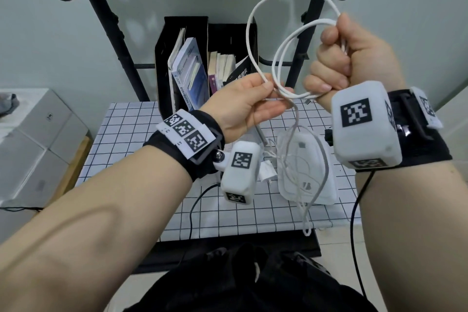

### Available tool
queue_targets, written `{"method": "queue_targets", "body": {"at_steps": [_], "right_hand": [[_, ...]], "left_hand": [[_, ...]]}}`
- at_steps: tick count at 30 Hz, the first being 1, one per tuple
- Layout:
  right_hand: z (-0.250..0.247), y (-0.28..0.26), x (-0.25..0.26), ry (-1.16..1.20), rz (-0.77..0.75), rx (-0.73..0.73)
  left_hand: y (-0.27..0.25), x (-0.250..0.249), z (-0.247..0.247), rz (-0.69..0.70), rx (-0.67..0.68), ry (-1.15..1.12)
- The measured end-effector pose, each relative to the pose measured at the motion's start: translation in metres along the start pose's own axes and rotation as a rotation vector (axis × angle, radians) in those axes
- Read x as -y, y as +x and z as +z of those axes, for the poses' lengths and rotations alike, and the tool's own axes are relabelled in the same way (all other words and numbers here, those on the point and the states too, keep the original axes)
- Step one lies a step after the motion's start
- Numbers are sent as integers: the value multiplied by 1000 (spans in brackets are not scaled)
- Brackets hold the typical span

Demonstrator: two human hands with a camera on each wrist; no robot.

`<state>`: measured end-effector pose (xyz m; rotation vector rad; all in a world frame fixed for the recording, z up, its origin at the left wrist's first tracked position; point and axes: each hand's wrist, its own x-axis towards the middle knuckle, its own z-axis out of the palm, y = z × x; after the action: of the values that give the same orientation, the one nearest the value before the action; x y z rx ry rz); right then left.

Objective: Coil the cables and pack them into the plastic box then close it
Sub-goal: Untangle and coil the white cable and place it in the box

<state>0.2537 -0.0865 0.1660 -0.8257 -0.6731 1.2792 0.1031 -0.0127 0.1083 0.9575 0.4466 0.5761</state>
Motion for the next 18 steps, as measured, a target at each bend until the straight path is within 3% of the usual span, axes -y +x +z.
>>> {"method": "queue_targets", "body": {"at_steps": [6, 10, 14, 18], "right_hand": [[-2, -1, 8, 19, -21, 6], [-3, -1, 9, 17, -24, 3], [-7, 0, 6, 46, -35, -21], [-11, 3, 6, 82, -57, -49]], "left_hand": [[-1, -12, 11, 53, 22, -30], [1, -13, 10, 82, 0, 85], [4, -14, -6, 129, -109, 226], [2, -9, -32, 41, -249, 337]]}}
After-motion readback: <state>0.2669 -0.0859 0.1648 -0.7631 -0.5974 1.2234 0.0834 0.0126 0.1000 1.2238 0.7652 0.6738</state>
